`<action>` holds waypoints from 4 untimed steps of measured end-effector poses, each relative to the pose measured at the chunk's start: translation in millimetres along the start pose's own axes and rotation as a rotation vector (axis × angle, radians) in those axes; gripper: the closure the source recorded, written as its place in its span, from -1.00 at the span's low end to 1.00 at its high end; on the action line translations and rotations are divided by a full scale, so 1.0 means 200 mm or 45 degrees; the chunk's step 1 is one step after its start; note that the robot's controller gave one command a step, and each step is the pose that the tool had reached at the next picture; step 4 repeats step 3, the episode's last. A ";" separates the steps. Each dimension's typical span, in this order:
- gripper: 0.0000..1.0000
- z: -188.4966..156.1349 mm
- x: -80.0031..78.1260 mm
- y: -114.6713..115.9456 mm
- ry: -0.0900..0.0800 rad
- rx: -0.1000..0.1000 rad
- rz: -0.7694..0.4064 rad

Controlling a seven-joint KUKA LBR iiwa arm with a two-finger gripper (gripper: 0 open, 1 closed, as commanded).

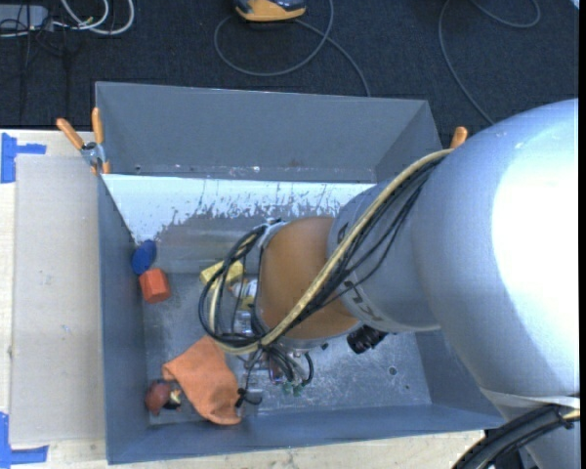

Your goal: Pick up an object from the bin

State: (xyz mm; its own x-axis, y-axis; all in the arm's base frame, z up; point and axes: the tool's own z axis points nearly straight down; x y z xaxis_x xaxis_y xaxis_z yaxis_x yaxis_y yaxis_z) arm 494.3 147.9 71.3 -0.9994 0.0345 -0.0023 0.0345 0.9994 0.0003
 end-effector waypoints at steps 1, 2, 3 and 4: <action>-1.00 0.00 0.03 0.08 0.001 0.000 -0.065; -1.00 0.00 0.04 0.24 -0.013 0.001 -0.394; 1.00 -0.17 0.10 0.48 0.003 0.001 -0.219; 1.00 -0.17 0.10 0.48 0.003 0.001 -0.219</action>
Offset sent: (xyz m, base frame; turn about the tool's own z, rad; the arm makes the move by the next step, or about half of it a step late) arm -0.0127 0.0704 -0.0013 -0.2773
